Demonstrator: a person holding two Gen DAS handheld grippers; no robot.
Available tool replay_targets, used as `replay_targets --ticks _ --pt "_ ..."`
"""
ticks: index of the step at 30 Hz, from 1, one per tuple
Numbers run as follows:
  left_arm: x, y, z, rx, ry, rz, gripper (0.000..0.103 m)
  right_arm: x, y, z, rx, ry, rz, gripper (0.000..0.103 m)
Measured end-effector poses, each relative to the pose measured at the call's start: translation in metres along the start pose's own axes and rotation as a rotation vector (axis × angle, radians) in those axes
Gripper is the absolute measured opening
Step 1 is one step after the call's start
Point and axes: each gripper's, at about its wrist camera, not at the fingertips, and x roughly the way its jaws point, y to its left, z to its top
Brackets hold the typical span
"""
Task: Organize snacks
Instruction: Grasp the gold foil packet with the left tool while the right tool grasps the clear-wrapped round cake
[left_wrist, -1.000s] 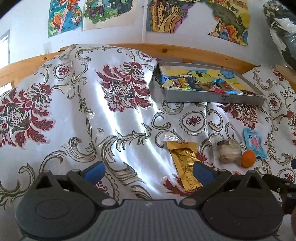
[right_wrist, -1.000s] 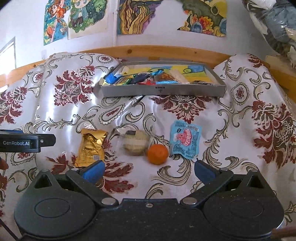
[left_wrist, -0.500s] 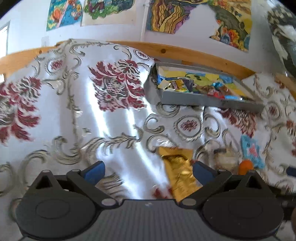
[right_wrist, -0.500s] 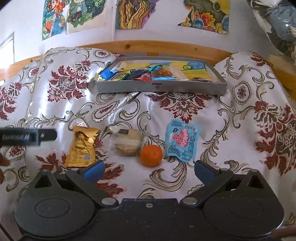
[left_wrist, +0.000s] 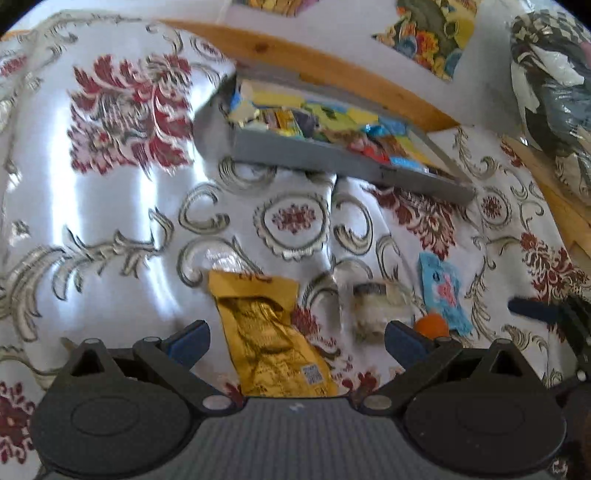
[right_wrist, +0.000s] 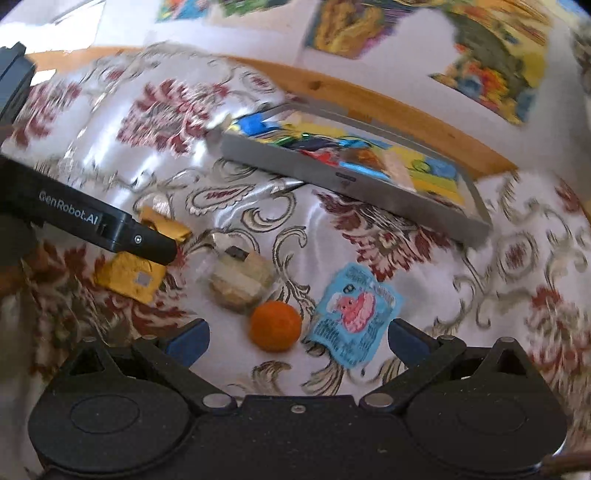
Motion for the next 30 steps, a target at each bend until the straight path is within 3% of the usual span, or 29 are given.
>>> replay_targets --ticks 9,15,25,30 --pt "0.011 0.000 -0.008 0.078 0.042 0.014 0.102 0.034 0.000 0.020 -0.237 -0.001 0.114 0.102" --pt "0.013 -0.004 -0.010 0.119 0.050 0.047 0.097 0.053 0.016 0.027 -0.436 -0.003 0.146 0.102" --pt "0.012 -0.004 -0.010 0.136 0.048 0.087 0.079 0.070 0.025 0.032 -0.503 0.007 0.185 0.092" --pt "0.013 -0.006 -0.011 0.156 0.050 0.094 0.073 0.071 0.029 0.032 -0.514 -0.004 0.205 0.076"
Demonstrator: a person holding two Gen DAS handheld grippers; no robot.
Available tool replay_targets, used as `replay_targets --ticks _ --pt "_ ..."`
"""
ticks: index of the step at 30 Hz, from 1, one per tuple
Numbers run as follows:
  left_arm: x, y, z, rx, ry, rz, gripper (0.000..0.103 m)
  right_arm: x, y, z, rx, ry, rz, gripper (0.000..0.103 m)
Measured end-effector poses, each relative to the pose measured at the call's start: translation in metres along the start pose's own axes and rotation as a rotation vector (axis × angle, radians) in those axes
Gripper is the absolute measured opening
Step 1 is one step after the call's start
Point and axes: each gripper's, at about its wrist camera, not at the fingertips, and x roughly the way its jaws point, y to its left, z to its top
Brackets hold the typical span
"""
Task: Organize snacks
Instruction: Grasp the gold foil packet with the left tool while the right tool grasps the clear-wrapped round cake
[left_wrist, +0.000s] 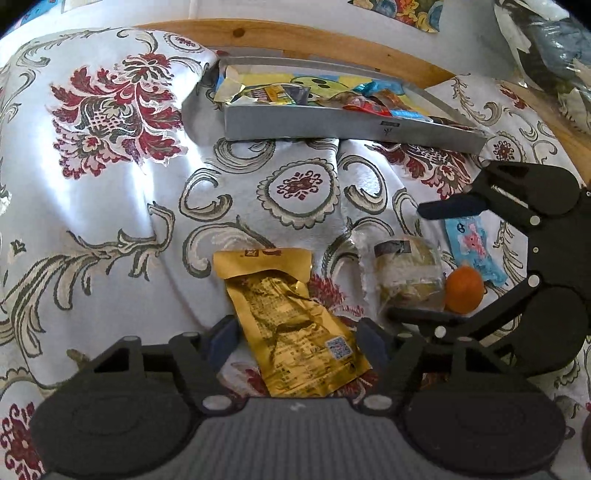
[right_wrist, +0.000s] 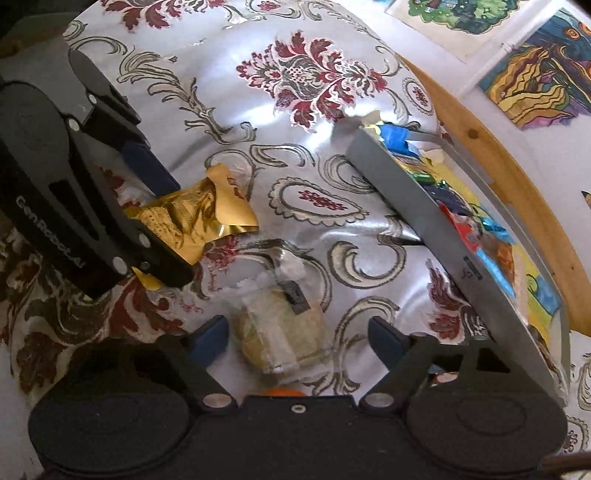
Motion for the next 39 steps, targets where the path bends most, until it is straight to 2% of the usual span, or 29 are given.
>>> replay_targets --ticks 3,4,7,14,20,22,24,27,32,36,39 --pt "0.000 0.002 0.000 -0.004 -0.002 0.003 0.066 -0.001 0.003 0.000 -0.001 0.000 0.025 0.060" --pt "0.000 0.003 0.000 -0.012 -0.006 0.010 0.060 -0.002 0.005 0.000 -0.004 0.000 0.027 0.060" --pt "-0.001 0.008 0.002 -0.045 -0.008 0.002 0.054 -0.005 0.009 0.000 -0.004 0.000 0.016 0.055" --pt "-0.002 0.011 0.003 -0.070 -0.009 0.002 0.049 -0.009 0.011 -0.004 0.036 0.001 -0.004 0.053" --pt "-0.002 0.026 0.004 -0.182 -0.016 -0.069 0.053 -0.013 0.011 -0.005 0.095 -0.009 0.011 0.051" --pt "0.000 0.029 0.006 -0.187 -0.014 -0.112 0.074 -0.015 0.013 -0.005 0.101 -0.012 0.006 0.051" --pt "0.002 0.025 0.008 -0.164 -0.010 -0.123 0.081 -0.018 0.015 -0.005 0.116 -0.013 0.004 0.050" --pt "0.007 0.014 0.010 -0.098 -0.002 -0.089 0.086 -0.025 0.019 -0.004 0.138 -0.012 -0.001 0.050" --pt "0.015 -0.001 0.013 -0.043 0.008 -0.024 0.085 -0.037 0.025 -0.008 0.184 -0.016 -0.020 0.050" --pt "0.016 -0.011 0.009 0.032 0.011 0.037 0.077 -0.047 0.028 -0.013 0.200 -0.025 -0.025 0.050" --pt "0.015 -0.011 0.008 0.041 0.011 0.046 0.074 -0.053 0.030 -0.018 0.209 -0.033 -0.021 0.050"
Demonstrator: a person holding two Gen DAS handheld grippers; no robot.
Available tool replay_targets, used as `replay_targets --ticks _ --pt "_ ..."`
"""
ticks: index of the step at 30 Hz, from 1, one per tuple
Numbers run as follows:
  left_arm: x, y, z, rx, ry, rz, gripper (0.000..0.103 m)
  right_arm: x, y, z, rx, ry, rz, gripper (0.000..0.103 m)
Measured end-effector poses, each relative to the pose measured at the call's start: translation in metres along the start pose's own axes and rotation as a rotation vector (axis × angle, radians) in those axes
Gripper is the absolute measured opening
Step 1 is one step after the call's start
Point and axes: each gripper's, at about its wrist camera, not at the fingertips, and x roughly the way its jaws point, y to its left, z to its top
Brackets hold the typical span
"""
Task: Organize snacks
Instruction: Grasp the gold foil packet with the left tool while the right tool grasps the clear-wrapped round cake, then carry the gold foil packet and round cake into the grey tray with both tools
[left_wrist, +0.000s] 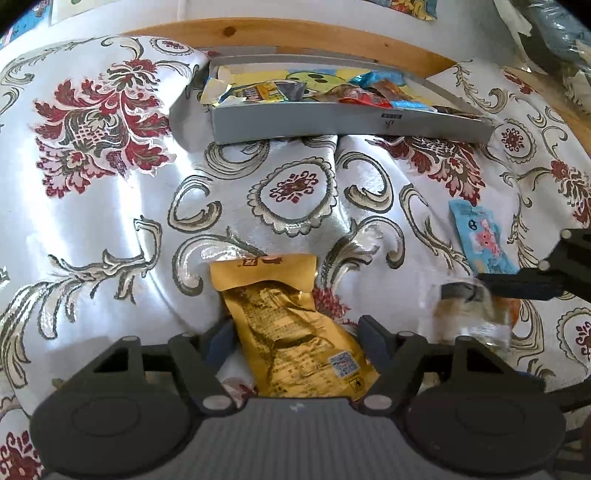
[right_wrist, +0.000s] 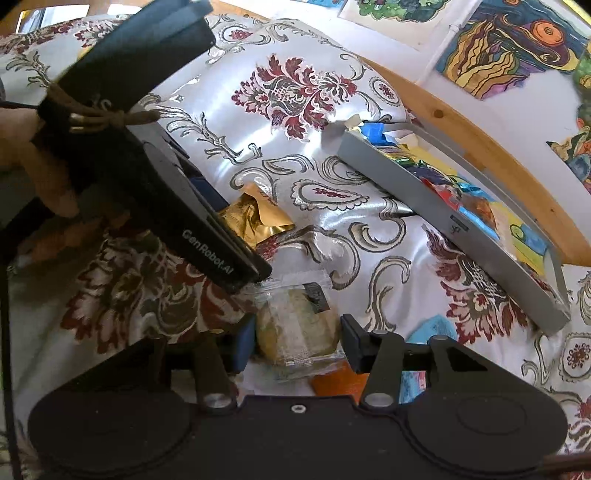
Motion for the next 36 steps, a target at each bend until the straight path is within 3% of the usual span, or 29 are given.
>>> replay_targets --ticks 5,16,22,28,36 --pt "-0.002 -0.004 -0.002 0.037 -0.003 0.023 0.069 -0.008 0.000 -0.005 0.025 -0.008 0.001 0.050" --pt "-0.012 -0.003 -0.006 0.034 0.012 0.025 0.046 -0.014 0.002 -0.012 0.062 -0.014 -0.002 0.050" --pt "-0.024 -0.003 -0.010 -0.014 0.023 0.009 0.044 -0.015 0.004 -0.015 0.088 -0.021 -0.017 0.050" --pt "-0.035 0.004 -0.012 -0.145 0.026 -0.094 0.044 -0.019 0.005 -0.017 0.114 -0.035 -0.028 0.050" --pt "-0.047 0.001 -0.009 -0.152 -0.026 -0.101 0.044 -0.030 0.005 -0.018 0.130 -0.062 -0.056 0.050"
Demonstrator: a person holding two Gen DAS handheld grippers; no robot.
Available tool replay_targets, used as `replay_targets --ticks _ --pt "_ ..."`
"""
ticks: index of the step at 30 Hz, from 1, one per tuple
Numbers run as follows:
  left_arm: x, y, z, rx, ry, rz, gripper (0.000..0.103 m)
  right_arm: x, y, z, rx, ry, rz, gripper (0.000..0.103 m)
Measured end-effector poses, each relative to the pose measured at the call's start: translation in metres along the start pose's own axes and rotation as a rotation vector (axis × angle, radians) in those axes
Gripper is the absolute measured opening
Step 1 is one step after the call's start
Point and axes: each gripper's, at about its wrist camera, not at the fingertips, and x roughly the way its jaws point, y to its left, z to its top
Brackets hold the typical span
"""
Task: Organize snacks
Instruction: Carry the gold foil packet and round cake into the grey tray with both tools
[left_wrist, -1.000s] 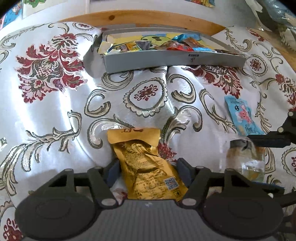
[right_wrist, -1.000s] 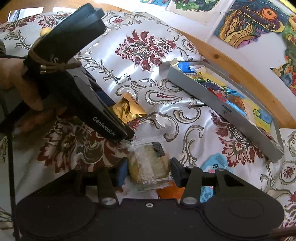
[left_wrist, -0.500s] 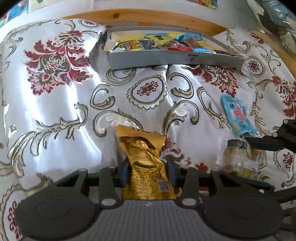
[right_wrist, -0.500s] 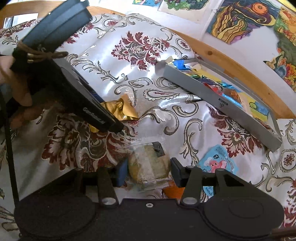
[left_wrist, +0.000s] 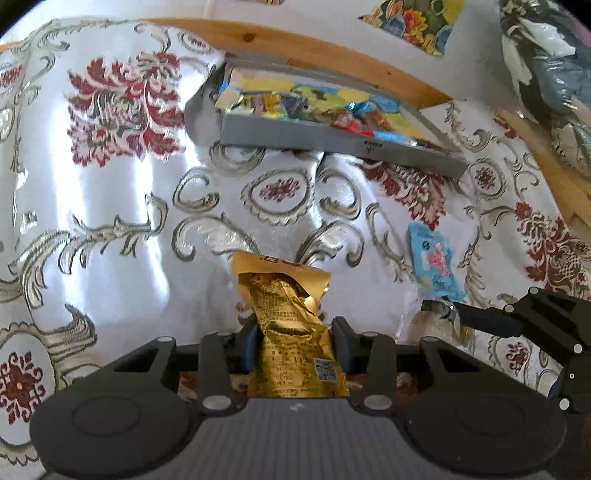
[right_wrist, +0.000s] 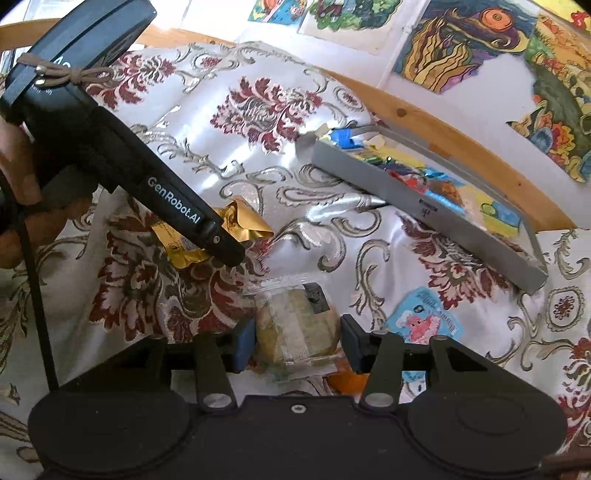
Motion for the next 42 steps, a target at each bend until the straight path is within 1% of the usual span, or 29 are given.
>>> replay_targets --ticks 4,8,15,19,22,25,29,32,34,36,38,40,42 --pt "-0.009 -0.006 0.004 0.004 -0.053 -0.012 0.044 -0.007 -0.003 0.003 0.006 -0.031 -0.022 0.050" --pt "-0.015 -0.007 0.010 -0.006 -0.088 -0.023 0.044 -0.012 -0.010 0.006 0.010 -0.063 -0.052 0.050" --pt "-0.013 -0.006 0.018 -0.040 -0.122 -0.007 0.044 -0.018 -0.044 0.007 0.084 -0.081 -0.088 0.050" --pt "-0.011 -0.014 0.029 -0.007 -0.138 -0.003 0.044 -0.018 -0.063 0.014 0.061 -0.086 -0.090 0.050" --pt "-0.010 -0.019 0.045 0.006 -0.158 -0.012 0.044 -0.014 -0.082 0.025 0.053 -0.096 -0.090 0.050" --pt "-0.003 -0.023 0.070 0.024 -0.164 -0.025 0.045 -0.010 -0.106 0.039 0.073 -0.087 -0.095 0.050" --pt "0.007 -0.029 0.105 0.059 -0.176 -0.021 0.045 -0.005 -0.144 0.065 0.065 -0.046 -0.091 0.050" --pt "0.018 -0.033 0.133 0.072 -0.186 -0.019 0.045 0.004 -0.172 0.090 0.087 -0.017 -0.090 0.050" --pt "0.027 -0.036 0.150 0.073 -0.192 -0.024 0.045 0.014 -0.191 0.109 0.121 -0.003 -0.098 0.050" --pt "0.039 -0.039 0.167 0.071 -0.197 -0.030 0.045 0.027 -0.211 0.127 0.184 -0.001 -0.106 0.050" --pt "0.051 -0.043 0.182 0.082 -0.197 -0.019 0.045 0.042 -0.226 0.141 0.222 0.008 -0.120 0.051" --pt "0.064 -0.045 0.195 0.083 -0.191 -0.013 0.045 0.059 -0.239 0.150 0.249 0.025 -0.130 0.051" --pt "0.078 -0.048 0.206 0.089 -0.179 -0.010 0.045 0.077 -0.252 0.153 0.308 0.036 -0.134 0.051"
